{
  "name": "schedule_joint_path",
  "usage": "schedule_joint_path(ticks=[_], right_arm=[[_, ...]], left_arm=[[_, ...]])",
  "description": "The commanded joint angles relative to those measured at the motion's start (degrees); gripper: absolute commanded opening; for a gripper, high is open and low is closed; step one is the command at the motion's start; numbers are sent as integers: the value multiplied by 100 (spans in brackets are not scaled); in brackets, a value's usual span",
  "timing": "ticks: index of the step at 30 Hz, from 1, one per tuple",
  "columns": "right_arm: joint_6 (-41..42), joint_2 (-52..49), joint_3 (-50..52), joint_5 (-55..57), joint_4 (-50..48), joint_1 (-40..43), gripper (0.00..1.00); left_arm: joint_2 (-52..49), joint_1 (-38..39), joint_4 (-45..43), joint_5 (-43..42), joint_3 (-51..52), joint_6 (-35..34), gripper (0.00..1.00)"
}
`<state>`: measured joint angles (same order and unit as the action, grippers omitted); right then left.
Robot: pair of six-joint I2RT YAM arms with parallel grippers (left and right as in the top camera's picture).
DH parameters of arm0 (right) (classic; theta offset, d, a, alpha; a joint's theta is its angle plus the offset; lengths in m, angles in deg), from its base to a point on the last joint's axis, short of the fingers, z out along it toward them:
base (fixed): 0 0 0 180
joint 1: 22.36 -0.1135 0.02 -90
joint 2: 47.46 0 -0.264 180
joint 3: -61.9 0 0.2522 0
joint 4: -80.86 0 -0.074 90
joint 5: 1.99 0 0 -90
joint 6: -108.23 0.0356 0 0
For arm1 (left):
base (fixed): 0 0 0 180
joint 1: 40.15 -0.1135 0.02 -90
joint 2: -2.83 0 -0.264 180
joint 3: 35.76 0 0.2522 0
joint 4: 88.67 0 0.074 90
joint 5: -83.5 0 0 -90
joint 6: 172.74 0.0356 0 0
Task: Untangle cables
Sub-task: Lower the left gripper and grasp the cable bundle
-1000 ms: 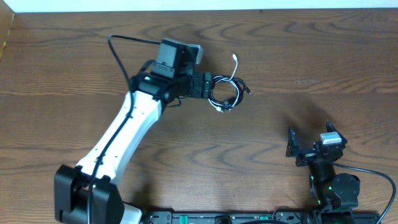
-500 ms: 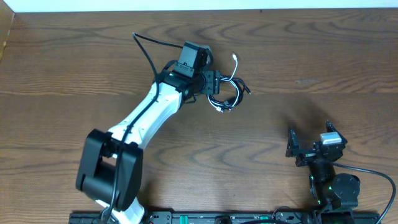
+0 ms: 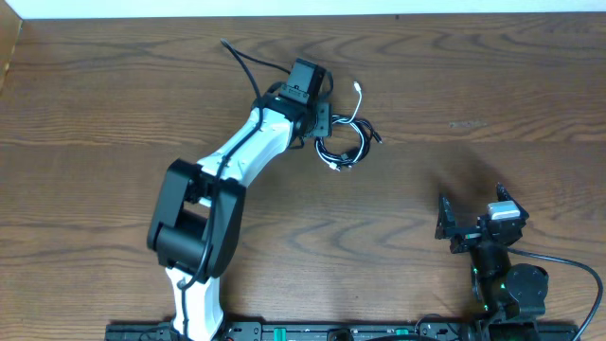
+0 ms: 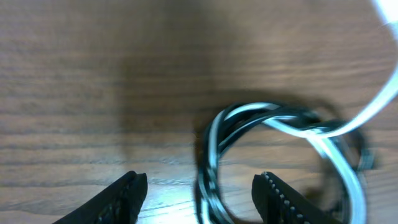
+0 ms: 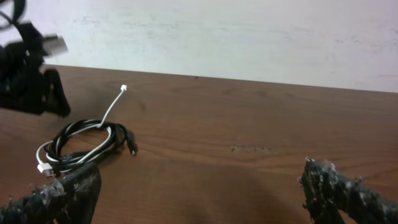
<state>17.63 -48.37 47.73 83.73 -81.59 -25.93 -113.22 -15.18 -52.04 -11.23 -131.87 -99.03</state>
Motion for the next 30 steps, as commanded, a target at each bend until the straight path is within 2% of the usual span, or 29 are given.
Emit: schedule_joint_path(ticks=[1,11,22,24,27,30], right_arm=[[55,15,9,-37,20,11,99],[57,15,9,-37,20,11,99],[55,15,9,-37,20,11,99],[57,15,9,-37,20,11,99],[55,15,9,-37,20,11,99],[57,15,9,-37,20,11,99]], left_arm=[[-190,-2,57,179,-81,120,59],[-538,2,39,114,-59,120,48],[-645,37,-175,-210,-37,118,47],[-647,52,-173,-210,-33,118,38],[-647,50,-116,-210,2,118,10],[-640,50,-85,-210,39,118,7]])
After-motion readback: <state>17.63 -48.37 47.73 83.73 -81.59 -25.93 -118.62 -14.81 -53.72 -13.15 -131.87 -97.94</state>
